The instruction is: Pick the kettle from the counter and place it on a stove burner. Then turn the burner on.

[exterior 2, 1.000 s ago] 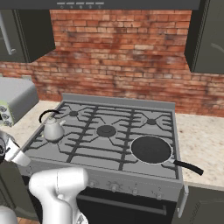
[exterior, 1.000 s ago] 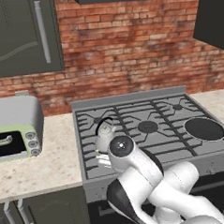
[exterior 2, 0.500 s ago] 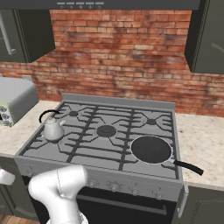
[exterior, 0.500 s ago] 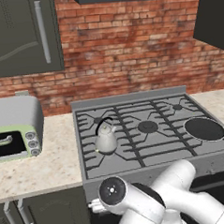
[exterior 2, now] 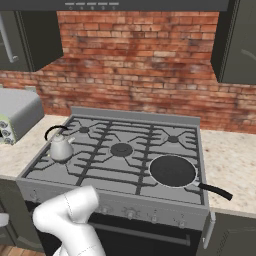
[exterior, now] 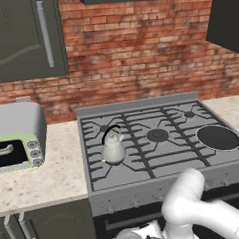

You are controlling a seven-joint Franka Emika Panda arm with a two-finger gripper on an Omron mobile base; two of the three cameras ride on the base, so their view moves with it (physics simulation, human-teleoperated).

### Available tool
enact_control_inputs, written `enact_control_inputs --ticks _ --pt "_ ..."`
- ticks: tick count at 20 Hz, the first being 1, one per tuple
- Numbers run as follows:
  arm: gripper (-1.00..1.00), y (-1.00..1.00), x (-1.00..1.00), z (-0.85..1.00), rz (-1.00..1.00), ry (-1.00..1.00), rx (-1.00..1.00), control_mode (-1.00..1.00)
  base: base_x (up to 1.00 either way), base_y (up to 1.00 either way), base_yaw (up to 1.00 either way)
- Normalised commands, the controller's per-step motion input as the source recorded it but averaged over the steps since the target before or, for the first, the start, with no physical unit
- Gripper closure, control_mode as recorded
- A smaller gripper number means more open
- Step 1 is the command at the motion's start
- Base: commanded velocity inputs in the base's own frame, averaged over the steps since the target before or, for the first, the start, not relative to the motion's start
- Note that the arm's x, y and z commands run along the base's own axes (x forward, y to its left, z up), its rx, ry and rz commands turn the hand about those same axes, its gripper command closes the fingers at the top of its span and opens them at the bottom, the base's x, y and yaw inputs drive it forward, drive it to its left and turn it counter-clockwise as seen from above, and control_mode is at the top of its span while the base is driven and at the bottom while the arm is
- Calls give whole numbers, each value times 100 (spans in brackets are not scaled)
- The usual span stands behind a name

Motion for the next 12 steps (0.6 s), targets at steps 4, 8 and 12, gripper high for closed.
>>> enact_control_inputs --ticks 4,8,12 --pt "-100 -13 -9 -31 20 -26 -6 -100 0 0 0" --pt "-100 -30 -6 -4 15 -32 4 -100 0 0 0" --pt "-100 -34 -7 1 8 -40 25 -100 0 0 0"
